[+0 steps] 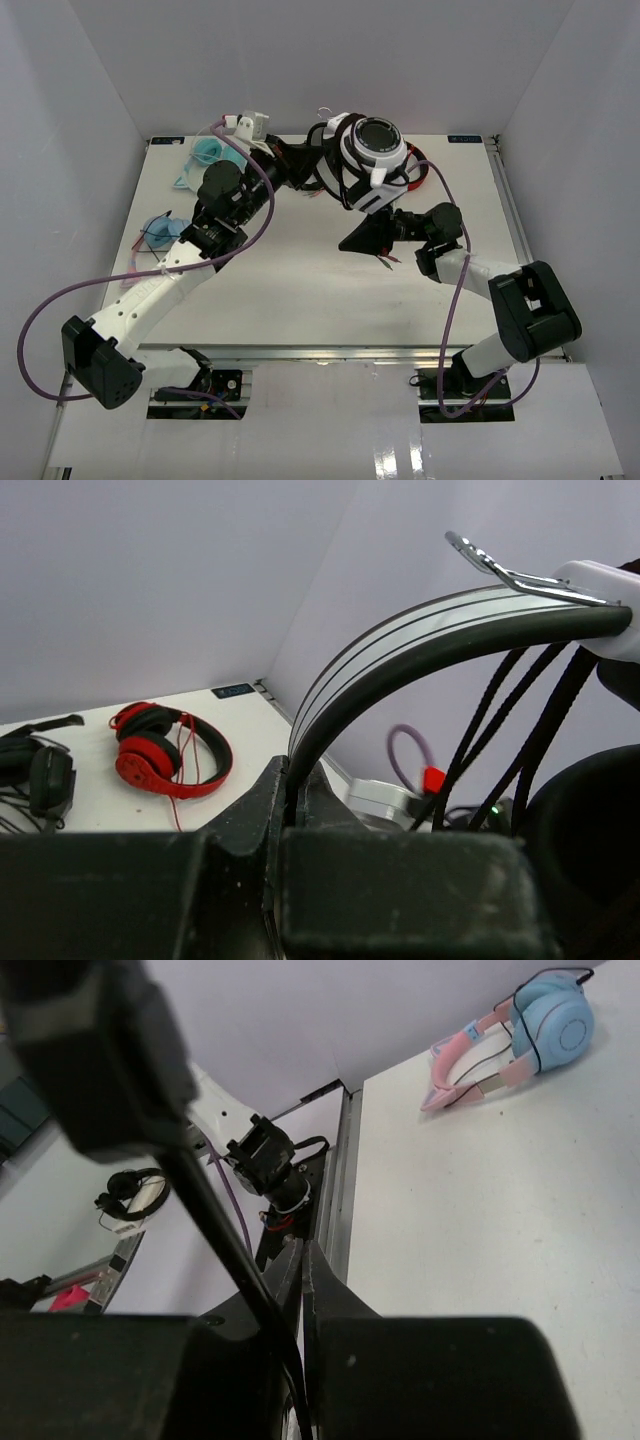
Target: Wrap the headphones
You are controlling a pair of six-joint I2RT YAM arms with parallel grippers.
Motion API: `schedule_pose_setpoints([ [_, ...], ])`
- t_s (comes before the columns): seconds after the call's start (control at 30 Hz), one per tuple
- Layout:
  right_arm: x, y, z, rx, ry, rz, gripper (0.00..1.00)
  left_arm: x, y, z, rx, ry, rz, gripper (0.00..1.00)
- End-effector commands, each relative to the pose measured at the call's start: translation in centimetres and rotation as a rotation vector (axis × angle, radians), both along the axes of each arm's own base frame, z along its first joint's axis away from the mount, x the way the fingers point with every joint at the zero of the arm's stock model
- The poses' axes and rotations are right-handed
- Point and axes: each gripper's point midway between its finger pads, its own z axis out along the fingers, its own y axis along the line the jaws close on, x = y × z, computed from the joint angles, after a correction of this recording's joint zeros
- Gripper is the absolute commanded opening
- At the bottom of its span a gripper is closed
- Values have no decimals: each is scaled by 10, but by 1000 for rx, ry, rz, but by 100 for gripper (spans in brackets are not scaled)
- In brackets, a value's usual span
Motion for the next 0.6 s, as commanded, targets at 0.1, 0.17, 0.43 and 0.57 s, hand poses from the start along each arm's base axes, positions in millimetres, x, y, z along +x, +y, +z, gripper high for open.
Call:
schedule_pose_setpoints([
  [0.1,11,-9,14,-2,-336,-209,8,41,81,32,-299,116,475,0],
  [0.17,21,-11,-8,-117,-295,-273,8,54,88,3,-279,233,568,0],
  [0.43,50,-24,-48,-388,-406,-430,8,73,77,-116,11,508,662,0],
  [0.57,58,-25,-98,-574,-440,-391,8,71,67,-186,280,647,642,0],
])
